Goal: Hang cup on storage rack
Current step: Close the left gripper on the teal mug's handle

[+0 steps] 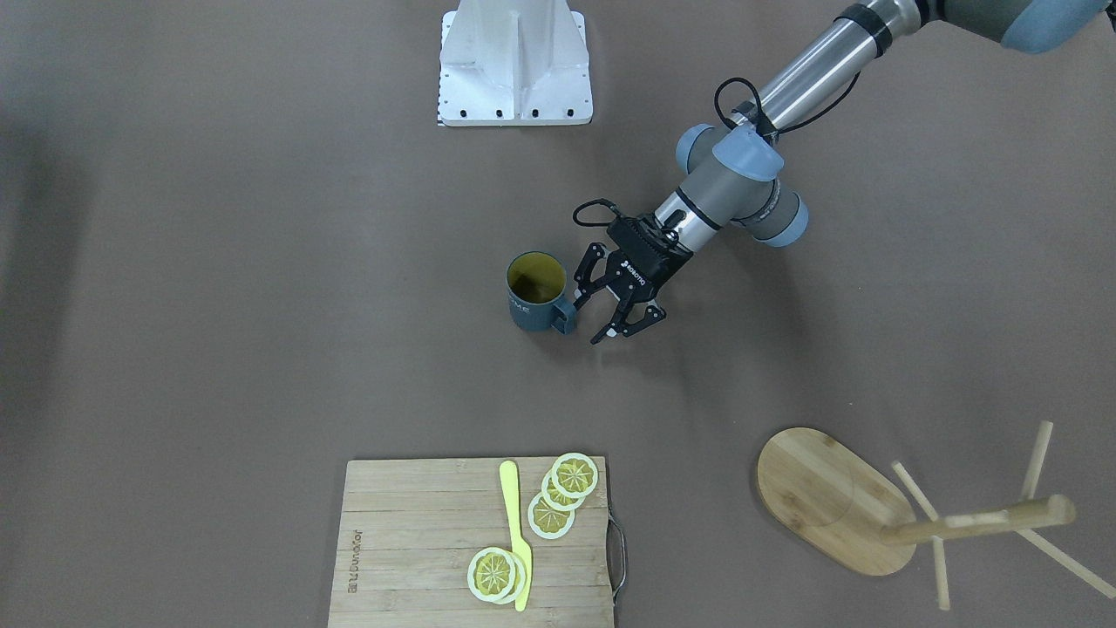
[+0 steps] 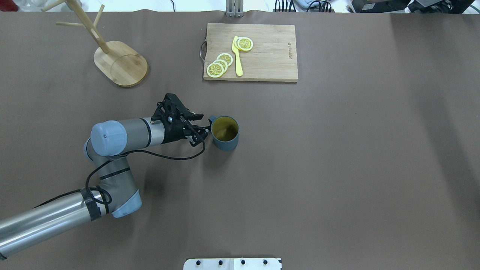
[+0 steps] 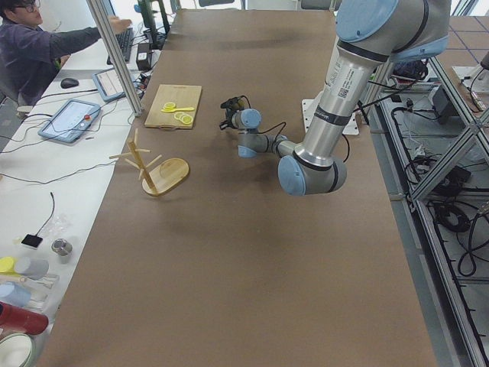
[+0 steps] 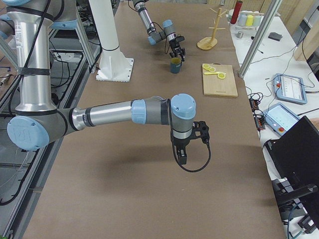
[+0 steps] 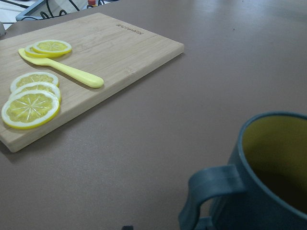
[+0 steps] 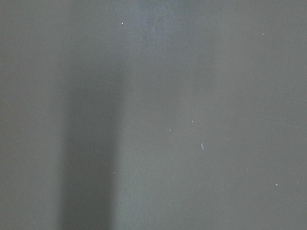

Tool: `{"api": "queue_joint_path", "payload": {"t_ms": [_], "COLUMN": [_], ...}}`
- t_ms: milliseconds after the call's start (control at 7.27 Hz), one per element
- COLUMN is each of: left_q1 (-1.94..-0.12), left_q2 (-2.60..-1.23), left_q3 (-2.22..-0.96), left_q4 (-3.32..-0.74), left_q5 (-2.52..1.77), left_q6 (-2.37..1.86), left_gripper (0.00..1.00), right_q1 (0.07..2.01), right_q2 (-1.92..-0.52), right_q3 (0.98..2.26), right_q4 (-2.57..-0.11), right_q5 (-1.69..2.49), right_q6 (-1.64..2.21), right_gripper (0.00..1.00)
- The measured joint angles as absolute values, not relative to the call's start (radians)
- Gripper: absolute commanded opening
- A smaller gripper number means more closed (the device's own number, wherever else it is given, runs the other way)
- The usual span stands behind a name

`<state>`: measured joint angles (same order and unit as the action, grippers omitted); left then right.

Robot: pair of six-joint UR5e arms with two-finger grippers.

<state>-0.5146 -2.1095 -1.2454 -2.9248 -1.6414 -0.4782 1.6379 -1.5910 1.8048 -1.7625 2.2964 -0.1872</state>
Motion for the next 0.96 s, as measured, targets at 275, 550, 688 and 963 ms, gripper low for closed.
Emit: {"api": "queue_joint_path", "payload": {"t_ms": [275, 550, 688, 963], "left_q1": [-0.51, -0.509, -0.508, -0.507], "left_q2": [-2.112, -2.115, -2.118, -2.121], "left_q3": [-1.245, -1.246, -1.247, -1.247], "left_q4": [-2.926, -2.928, -2.928, -2.928], "left_q5": [-1.641, -1.641, -1.641, -1.641], "left_q6": [-0.48, -0.497, -0.503, -0.507], "left_gripper": [0.51, 0.45, 0.41, 0.4], "right_q1": [1.637, 1.638, 1.638, 1.637], "right_q2": [-1.591, -1.591, -1.591, -1.591], "right_q3": [1.805, 1.807, 1.807, 1.807], "right_q4": [-1.762, -1.76, -1.758, -1.757], "right_q5": [2.296, 2.295, 2.295, 2.295], "right_q6": [-0.183, -0.172, -0.171, -0.17], "right_gripper": [1.0, 1.0, 1.0, 1.0]}}
